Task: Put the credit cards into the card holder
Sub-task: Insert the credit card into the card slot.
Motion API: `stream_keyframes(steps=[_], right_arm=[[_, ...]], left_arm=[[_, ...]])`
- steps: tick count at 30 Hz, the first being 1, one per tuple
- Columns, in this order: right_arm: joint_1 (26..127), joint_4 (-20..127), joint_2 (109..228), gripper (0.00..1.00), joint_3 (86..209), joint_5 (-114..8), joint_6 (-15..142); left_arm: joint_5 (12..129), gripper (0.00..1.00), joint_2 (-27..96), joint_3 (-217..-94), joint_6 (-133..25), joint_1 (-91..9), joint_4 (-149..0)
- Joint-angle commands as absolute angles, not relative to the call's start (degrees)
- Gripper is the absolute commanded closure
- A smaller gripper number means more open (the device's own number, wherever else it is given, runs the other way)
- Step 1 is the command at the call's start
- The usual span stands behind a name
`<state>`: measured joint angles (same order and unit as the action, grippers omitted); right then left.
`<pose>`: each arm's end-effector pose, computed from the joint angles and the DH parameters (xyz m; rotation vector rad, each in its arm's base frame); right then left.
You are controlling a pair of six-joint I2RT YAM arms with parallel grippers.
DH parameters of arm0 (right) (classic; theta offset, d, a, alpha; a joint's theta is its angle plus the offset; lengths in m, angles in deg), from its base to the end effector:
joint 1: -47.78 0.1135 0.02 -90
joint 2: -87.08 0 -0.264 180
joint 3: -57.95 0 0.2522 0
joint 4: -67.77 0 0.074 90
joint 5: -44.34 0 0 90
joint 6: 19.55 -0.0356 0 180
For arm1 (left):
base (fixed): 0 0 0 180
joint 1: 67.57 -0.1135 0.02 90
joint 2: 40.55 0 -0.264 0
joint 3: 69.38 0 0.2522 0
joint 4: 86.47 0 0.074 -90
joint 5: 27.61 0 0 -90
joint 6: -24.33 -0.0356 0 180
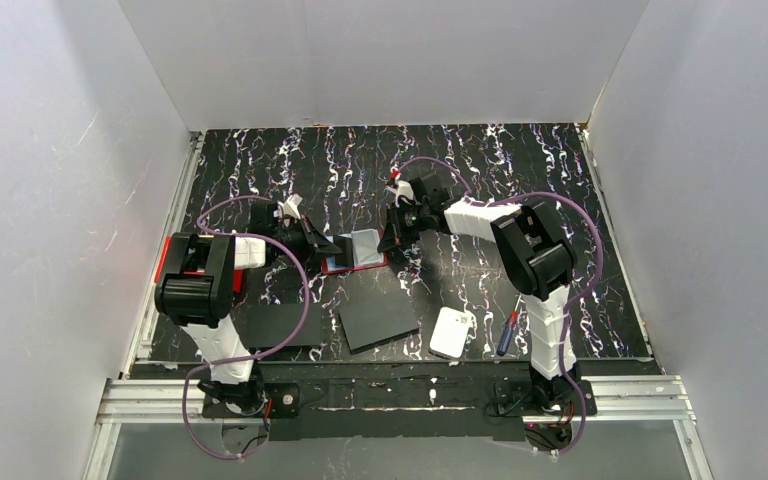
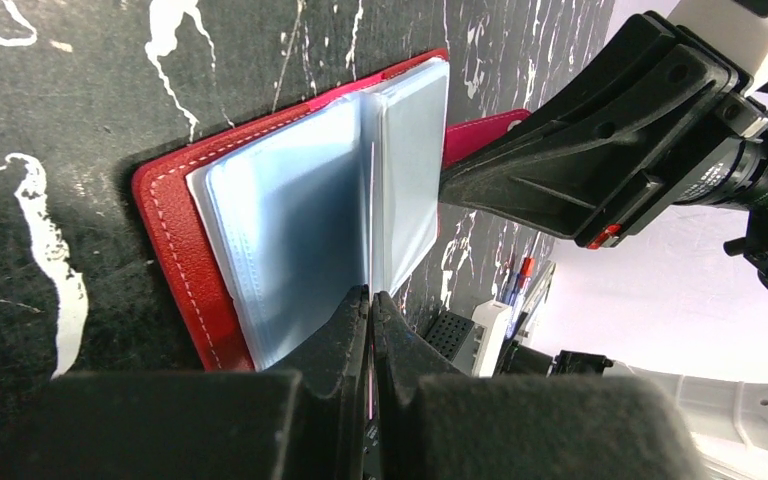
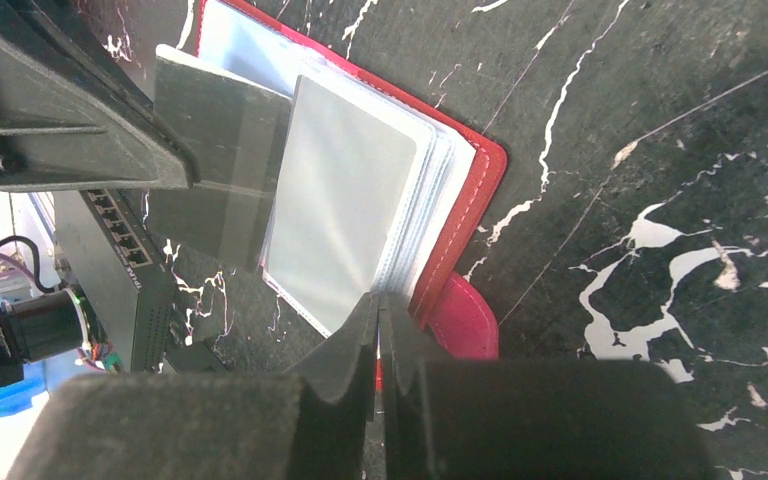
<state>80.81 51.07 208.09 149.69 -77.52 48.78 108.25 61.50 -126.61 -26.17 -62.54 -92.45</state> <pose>0.3657 0.2602 0.1415 -0.5319 2.4470 1.0928 0.3274 -0.0545 0.1320 -0.2345 2.3141 -1.3059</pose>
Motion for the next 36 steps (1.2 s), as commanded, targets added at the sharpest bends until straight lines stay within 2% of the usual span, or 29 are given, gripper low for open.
stream_keyframes(steps=[1, 36], right_arm=[[80.45, 51.02, 209.34, 0.91, 150.1, -75.94, 49.71], [80.46, 51.27, 209.69, 0.93, 150.4, -77.18, 49.62]], left_arm=[[110.92, 1.0, 61.89, -126.08, -25.88, -62.89, -93.6], [114.7, 1.0, 60.66, -122.18, -21.18, -63.34, -103.68]])
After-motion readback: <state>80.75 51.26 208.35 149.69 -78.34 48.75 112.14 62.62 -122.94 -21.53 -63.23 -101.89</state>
